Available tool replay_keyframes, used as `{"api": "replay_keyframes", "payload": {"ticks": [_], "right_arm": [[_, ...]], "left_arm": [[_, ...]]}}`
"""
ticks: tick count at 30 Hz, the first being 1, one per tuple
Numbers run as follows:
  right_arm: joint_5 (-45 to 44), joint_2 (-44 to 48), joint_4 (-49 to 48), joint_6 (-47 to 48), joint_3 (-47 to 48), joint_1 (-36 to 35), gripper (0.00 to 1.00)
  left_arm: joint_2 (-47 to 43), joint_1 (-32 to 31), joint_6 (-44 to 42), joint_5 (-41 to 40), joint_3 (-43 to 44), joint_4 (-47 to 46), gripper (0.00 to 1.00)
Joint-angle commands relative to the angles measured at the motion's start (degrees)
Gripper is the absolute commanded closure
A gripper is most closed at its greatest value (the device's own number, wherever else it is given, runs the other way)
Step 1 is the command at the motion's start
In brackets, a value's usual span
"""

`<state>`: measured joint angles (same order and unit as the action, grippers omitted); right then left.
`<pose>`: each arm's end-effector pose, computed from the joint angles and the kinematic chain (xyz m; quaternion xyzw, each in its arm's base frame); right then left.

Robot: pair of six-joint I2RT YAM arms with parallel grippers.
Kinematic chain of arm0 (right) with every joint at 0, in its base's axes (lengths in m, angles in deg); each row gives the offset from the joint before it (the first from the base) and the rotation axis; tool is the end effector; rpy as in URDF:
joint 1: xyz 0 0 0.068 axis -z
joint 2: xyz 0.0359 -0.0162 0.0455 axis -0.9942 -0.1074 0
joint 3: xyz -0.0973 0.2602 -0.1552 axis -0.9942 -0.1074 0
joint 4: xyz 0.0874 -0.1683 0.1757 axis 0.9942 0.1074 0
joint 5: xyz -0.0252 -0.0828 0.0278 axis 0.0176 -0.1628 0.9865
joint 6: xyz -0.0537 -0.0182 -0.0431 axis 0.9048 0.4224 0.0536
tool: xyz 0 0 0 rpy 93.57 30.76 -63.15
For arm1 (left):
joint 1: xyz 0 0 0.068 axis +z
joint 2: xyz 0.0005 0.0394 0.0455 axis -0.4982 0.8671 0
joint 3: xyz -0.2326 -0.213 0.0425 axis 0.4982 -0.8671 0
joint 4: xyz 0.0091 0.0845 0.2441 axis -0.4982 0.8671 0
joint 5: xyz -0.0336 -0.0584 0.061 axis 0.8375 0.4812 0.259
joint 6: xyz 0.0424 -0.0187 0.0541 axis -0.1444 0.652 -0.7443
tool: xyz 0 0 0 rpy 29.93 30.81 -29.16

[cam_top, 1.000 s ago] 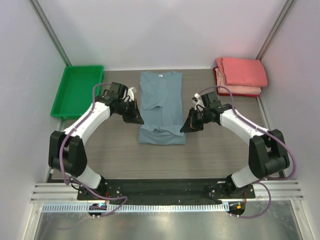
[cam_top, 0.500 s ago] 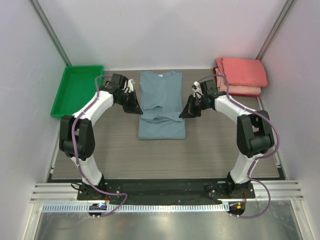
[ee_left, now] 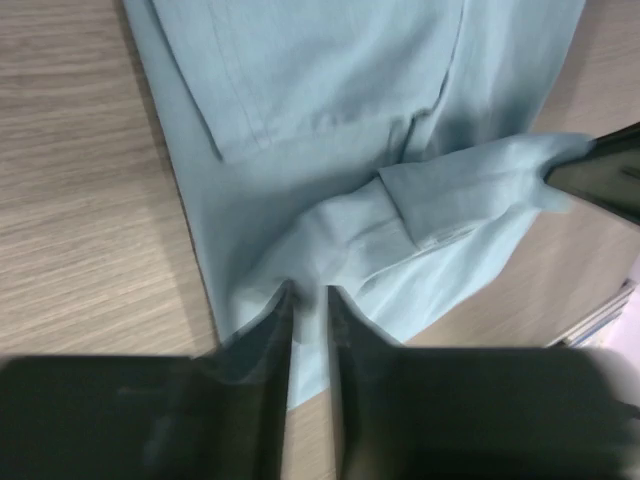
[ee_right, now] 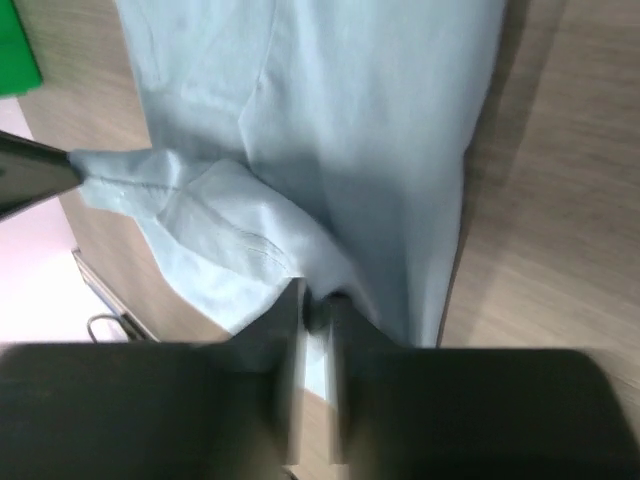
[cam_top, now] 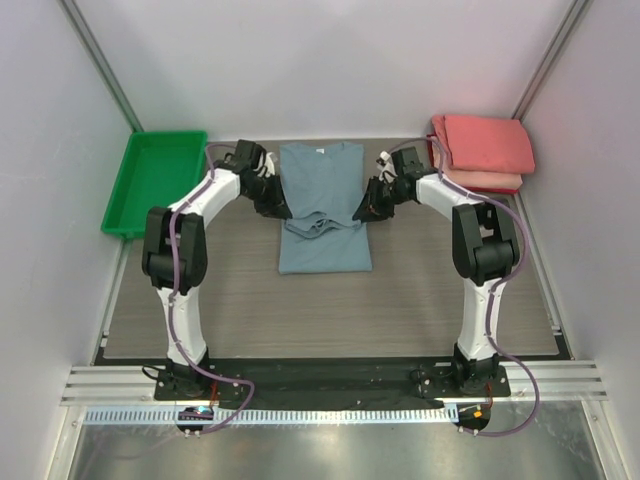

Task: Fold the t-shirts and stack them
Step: Fold the tshirt

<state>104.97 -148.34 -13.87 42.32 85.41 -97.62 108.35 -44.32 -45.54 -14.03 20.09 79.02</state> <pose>0.4471 0.1436 0.2050 0.0171 0.9235 0.3532 0.1489 0.4409 -0.1397 0.2374 -0.0538 0.9468 -0.2840 0.1417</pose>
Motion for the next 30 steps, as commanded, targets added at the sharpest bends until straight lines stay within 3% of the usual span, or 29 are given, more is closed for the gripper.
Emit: {"api": "replay_keyframes", "payload": {"ticks": [1, 2, 3, 9, 11, 15, 19, 30], "right_arm": [[-2.1, -0.5, -1.9, 2.7, 4.4, 0.8, 0.69], [-2.4, -0.1, -2.0, 3.0, 5.1, 0.9, 0.55], [-2.5, 0.5, -2.0, 3.3, 5.1, 1.1, 0.50], [-2.0, 12.2, 0.9, 4.2, -3.9, 5.3, 0.46], [-0.7, 16.5, 2.3, 3.1, -10.2, 6.4, 0.46], [5.6, 20.2, -0.2, -3.2, -22.0, 6.6, 0.46], [7.5, 19.5, -2.8, -6.0, -28.8, 6.6, 0.48], [8.1, 16.2, -5.5, -8.1, -32.9, 5.5, 0.51]], "left_arm": [[1.0, 0.8, -0.9, -2.7, 4.1, -0.8, 0.75], [1.0, 0.9, -1.0, -3.6, 4.3, -0.5, 0.70], [0.3, 1.1, -1.2, -4.9, 4.5, -0.3, 0.69], [-9.9, 2.5, -2.0, -9.7, -1.2, 2.9, 0.38], [-13.3, 2.9, -0.5, -6.8, -6.9, 3.3, 0.37], [-17.4, 3.7, 6.5, 0.8, -19.2, 0.4, 0.45], [-18.1, 3.7, 10.5, 6.7, -28.8, -5.2, 0.52], [-13.5, 3.5, 12.8, 7.0, -30.8, -8.2, 0.48]]}}
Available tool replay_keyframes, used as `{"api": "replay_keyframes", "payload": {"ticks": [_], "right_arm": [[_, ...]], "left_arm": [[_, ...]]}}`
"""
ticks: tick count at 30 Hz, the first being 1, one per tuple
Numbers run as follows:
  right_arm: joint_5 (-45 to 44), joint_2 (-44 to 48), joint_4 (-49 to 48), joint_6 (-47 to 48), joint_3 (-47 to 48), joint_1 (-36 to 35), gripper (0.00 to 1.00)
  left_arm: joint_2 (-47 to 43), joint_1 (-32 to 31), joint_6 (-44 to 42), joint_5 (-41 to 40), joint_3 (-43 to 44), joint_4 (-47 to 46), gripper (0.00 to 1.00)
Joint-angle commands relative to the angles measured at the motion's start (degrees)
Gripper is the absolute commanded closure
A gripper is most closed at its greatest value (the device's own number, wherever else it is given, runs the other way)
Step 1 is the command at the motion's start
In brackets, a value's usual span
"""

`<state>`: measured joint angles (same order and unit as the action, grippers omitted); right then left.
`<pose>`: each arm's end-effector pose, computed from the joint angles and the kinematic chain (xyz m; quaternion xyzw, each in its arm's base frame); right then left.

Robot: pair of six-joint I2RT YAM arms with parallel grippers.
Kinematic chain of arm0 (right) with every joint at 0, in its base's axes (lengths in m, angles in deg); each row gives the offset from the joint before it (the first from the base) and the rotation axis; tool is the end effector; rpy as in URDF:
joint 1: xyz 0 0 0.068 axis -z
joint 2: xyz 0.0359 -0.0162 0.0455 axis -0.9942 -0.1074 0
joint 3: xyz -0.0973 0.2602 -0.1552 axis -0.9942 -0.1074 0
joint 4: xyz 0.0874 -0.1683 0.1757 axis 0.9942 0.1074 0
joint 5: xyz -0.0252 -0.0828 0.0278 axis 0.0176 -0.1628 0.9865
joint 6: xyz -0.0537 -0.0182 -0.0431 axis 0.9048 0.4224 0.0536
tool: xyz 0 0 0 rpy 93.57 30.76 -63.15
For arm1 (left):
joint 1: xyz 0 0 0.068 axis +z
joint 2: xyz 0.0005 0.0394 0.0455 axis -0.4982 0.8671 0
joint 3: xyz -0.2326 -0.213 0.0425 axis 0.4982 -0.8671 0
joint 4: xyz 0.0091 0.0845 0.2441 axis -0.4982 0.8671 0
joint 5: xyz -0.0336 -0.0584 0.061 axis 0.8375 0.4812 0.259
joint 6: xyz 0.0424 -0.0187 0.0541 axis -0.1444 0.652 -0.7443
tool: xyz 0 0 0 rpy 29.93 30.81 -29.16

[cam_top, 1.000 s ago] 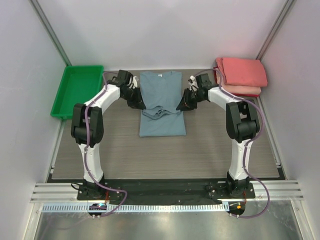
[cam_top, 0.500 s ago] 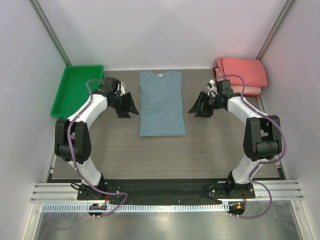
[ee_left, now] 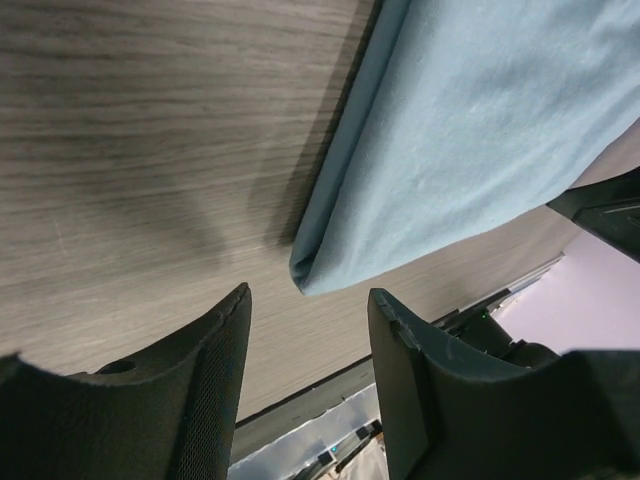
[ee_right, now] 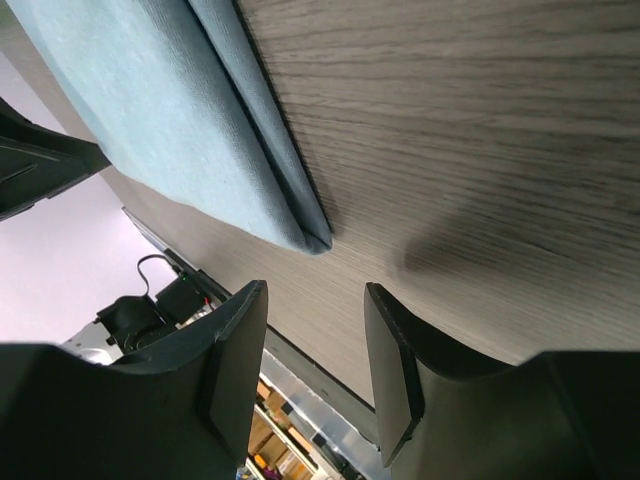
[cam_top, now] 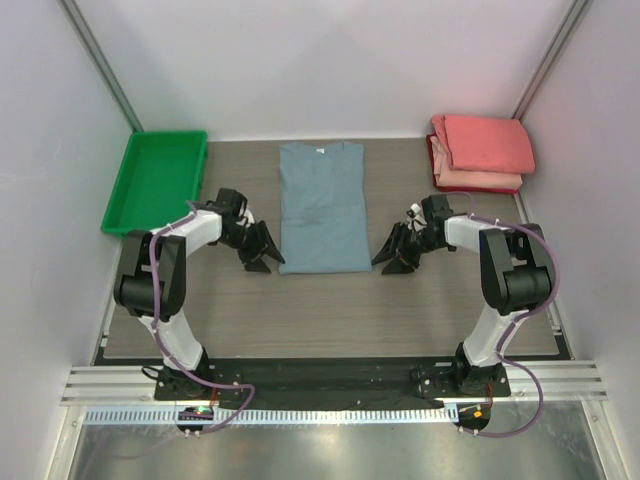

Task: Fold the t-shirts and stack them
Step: Fold the tshirt

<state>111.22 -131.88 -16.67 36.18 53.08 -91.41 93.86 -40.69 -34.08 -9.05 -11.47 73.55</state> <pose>0.3204 0.0809 0.1657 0.1414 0.9174 0.3710 0.0267 0.3283 -0.0930 0.1854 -0.1953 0.9357 -0.2935 0.0134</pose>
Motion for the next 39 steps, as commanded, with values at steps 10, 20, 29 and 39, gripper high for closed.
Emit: {"api": "replay_keyframes", "payload": {"ticks": [10, 20, 29, 39], "right_arm": [[0.8, -3.0, -3.9, -3.4, -0.4, -2.1, 0.51], [-0.9, -6.5, -4.7, -4.4, 2.4, -2.3, 0.56], [0.3, -7.7, -7.7, -5.6, 2.4, -2.4, 0.73], [0.6, -4.0, -10.8, -7.6, -0.8, -3.3, 0.78]], "left_arm": [[5.2, -1.8, 1.3, 2.0, 2.1, -2.5, 0.50], [6.9, -2.0, 1.2, 2.0, 2.8, -2.7, 0.57], [7.6, -2.4, 0.9, 3.7, 3.5, -4.0, 0.76], [6.4, -3.1, 1.0, 4.6, 3.5, -6.1, 0.84]]}}
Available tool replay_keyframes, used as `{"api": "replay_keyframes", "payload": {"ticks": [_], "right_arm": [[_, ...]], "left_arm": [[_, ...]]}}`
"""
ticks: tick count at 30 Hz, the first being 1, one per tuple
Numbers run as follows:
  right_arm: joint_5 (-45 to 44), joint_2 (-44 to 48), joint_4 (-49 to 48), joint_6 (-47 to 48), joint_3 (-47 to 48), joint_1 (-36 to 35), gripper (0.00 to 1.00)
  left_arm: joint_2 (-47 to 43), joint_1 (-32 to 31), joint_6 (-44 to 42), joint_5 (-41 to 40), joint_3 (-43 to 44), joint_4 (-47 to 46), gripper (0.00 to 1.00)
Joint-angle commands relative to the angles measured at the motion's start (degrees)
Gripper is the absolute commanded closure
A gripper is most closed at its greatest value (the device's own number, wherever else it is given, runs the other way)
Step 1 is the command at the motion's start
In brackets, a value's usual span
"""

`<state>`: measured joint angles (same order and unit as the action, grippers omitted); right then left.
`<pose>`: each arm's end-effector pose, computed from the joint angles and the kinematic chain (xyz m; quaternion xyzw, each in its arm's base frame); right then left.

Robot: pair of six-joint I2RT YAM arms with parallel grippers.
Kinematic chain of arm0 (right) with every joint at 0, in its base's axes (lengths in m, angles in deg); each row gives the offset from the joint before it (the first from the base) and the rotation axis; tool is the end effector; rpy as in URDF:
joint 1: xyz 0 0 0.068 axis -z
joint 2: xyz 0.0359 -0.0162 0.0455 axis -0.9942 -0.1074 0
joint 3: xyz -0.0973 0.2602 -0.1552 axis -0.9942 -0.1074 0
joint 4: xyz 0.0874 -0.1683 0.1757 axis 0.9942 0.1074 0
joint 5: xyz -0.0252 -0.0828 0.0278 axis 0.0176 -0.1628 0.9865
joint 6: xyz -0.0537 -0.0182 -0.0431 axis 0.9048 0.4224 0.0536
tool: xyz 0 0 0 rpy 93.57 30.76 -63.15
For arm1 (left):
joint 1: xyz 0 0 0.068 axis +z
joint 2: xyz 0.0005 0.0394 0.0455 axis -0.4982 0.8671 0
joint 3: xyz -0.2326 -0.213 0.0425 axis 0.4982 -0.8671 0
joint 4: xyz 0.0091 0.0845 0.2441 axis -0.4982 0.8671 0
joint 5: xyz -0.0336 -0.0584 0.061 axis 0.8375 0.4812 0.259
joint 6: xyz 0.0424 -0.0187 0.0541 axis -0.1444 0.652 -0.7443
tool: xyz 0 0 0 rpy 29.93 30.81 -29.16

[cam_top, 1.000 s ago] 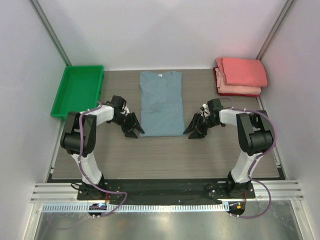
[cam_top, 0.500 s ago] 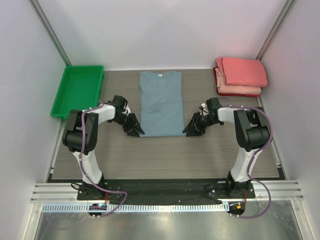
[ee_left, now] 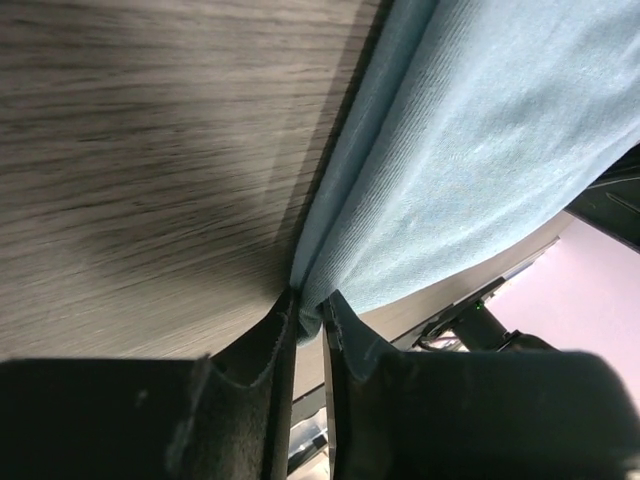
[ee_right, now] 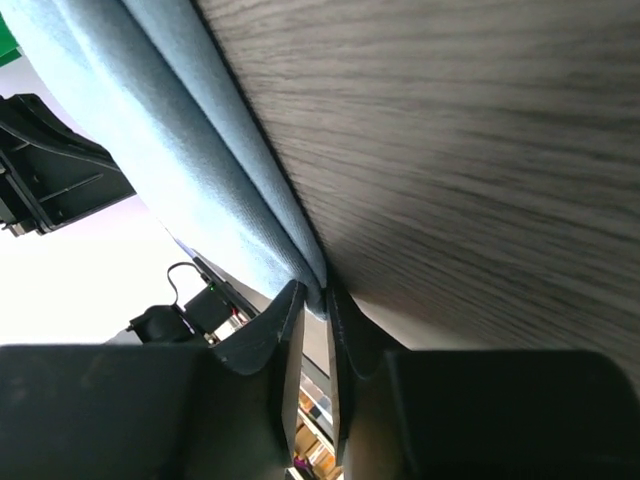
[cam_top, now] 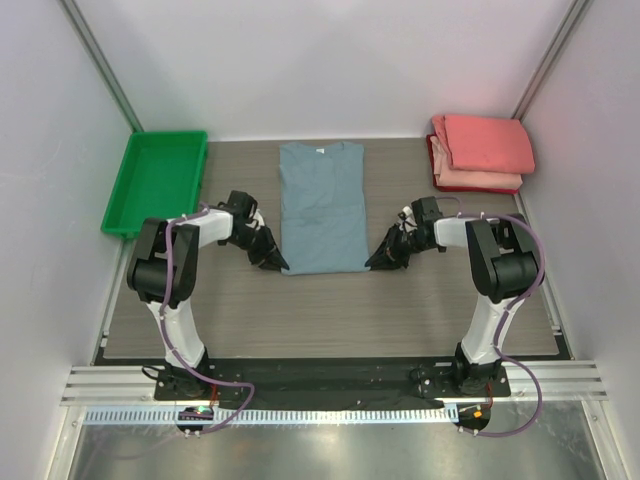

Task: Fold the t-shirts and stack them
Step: Fold the tshirt

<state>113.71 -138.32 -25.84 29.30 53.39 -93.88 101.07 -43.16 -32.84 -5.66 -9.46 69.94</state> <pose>0.3389 0.1005 0.1391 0.1613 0.9029 0.3982 0.0098 0.3454 -0.1152 0.1563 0.1838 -0.9316 0.3129 0.0218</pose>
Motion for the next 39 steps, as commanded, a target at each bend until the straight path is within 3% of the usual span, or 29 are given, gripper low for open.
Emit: {"api": "replay_keyframes", "payload": {"ticks": [1, 5, 7, 8, 18, 25, 33, 39], "right_arm": [[-1.8, 3.0, -1.5, -0.7, -1.5, -0.9, 0.76], [-2.6, 3.8, -1.4, -0.8, -2.3, -1.0, 0.69], [-2.1, 3.8, -2.2, -1.0, -2.4, -1.3, 0.80], [-2.0, 3.9, -2.1, -0.8, -2.1, -1.4, 0.98], [1.6, 14.0, 1.9, 2.3, 0.3, -0.7, 0.99], [1.9, 24.6, 13.1, 7.6, 0.7, -0.3, 0.99], [0.4, 33.8, 19.3, 12.5, -0.6, -0.3, 0.99], [0.4, 34.9, 15.9, 13.1, -2.1, -0.2, 0.99]], "left_arm": [[-1.0, -0.7, -0.3, 1.3, 1.4, -2.7, 0.85], [-1.4, -0.9, -0.3, 1.2, 1.3, -2.9, 0.90], [-1.8, -0.9, -0.3, 1.0, 1.0, -2.8, 0.93], [-2.0, -0.9, -0.7, 1.0, 1.0, -2.6, 0.99], [-11.5, -0.9, -5.1, 0.0, 5.0, 1.9, 1.00], [-17.5, -1.2, -9.5, -1.4, 9.5, 9.6, 1.00], [-25.2, -1.9, -10.3, -1.3, 6.1, 11.5, 1.00], [-25.2, -1.9, -10.2, -1.1, 5.2, 9.2, 1.00]]}}
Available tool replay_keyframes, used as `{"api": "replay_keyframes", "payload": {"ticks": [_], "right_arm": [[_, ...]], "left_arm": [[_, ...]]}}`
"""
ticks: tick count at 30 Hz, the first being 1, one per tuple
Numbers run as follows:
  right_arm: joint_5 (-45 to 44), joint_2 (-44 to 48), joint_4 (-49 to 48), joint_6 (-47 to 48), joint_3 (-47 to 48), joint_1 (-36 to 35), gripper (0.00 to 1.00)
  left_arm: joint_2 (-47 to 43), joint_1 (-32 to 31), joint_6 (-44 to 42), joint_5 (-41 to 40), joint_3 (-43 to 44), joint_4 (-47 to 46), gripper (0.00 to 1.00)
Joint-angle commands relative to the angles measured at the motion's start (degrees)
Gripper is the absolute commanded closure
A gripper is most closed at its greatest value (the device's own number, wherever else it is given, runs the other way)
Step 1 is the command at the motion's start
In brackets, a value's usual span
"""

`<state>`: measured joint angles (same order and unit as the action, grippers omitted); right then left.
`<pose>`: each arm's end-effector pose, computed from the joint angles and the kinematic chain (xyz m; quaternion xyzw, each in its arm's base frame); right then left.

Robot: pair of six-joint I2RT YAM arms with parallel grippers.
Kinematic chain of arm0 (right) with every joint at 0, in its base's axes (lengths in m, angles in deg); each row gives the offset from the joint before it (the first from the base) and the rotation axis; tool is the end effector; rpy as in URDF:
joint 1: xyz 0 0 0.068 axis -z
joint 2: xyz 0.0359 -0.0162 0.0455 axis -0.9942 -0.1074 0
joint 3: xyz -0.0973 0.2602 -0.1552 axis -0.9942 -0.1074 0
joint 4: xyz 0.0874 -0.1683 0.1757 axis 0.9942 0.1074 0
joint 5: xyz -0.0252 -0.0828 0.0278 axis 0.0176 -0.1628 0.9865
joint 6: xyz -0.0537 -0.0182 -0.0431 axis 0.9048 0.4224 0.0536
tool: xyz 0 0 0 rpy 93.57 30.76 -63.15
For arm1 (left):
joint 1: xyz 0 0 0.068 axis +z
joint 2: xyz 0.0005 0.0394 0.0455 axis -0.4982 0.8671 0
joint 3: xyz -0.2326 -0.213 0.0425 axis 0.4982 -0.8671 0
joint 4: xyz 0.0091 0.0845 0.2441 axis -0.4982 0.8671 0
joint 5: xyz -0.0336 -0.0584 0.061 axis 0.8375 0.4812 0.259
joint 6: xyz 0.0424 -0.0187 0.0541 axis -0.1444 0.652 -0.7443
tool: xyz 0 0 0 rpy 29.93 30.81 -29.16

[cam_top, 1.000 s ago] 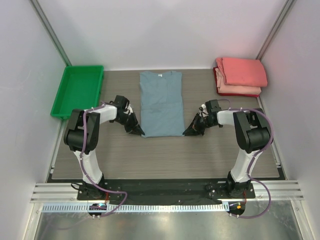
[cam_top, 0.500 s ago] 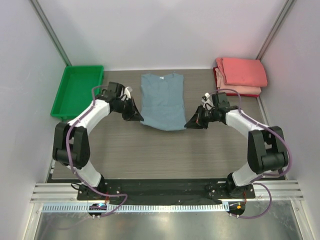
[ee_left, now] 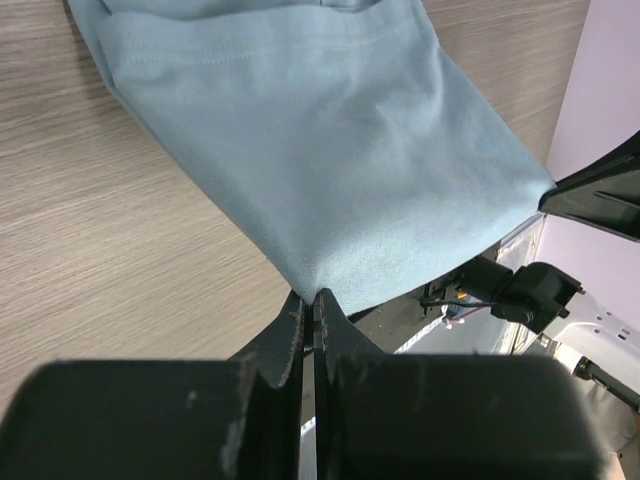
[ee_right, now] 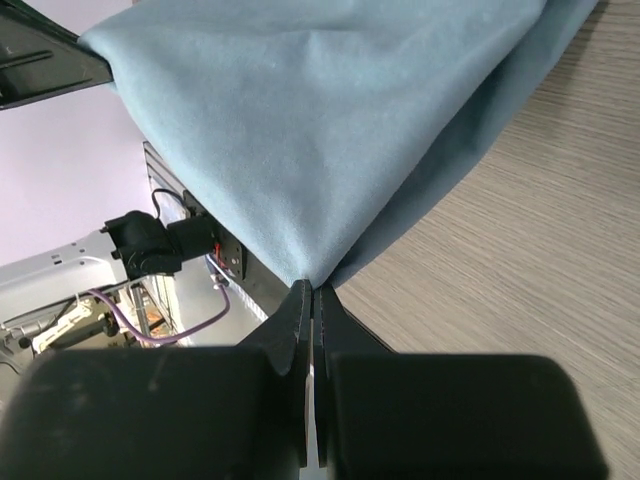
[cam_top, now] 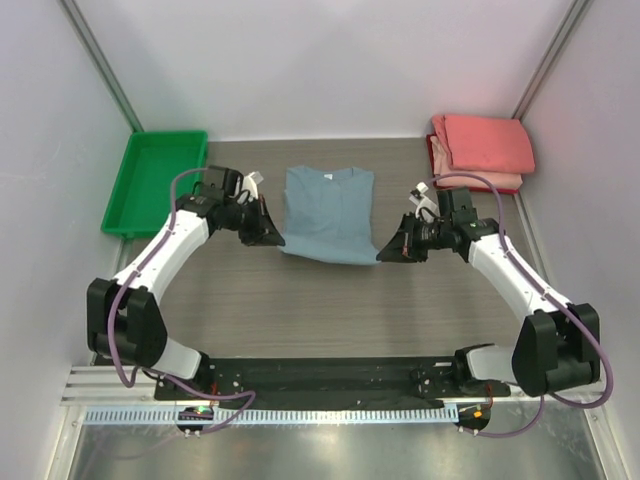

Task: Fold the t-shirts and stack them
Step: Fold the tshirt

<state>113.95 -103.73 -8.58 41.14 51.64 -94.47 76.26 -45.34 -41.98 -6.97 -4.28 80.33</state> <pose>0.2389 0.0856 0.2871 0.0098 0.8896 0.4246 0.1678 0.2869 -0.1122 0.3113 -0.0417 0.9202 -0.3577 0.1532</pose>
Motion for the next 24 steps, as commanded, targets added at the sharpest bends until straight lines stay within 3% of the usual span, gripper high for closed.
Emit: {"api": "replay_keyframes", "payload": {"ticks": [1, 9, 21, 23, 24], "right_arm": [[0.2, -0.4, -2.8, 0.9, 0.1, 0.4, 0.99], [-0.3, -16.0, -11.9, -0.3, 14.8, 3.1, 0.99], [-1.8, -53.5, -15.6, 0.4, 53.3, 5.1, 0.98], [-2.4, -58.1, -17.1, 0.4, 60.3, 5.1, 0.93], [-2.8, -62.1, -18.5, 0.7, 62.6, 5.0, 0.70]], "left_arm": [[0.5, 0.2, -1.0, 0.3, 0.5, -2.2, 1.00], [16.6, 1.1, -3.6, -0.1, 17.2, -3.7, 1.00], [48.9, 3.8, -10.6, -5.7, 56.9, -5.6, 0.99], [55.6, 3.7, -11.0, -8.9, 64.8, -8.3, 0.76], [57.8, 3.7, -11.4, -10.3, 67.3, -9.4, 0.62]]}}
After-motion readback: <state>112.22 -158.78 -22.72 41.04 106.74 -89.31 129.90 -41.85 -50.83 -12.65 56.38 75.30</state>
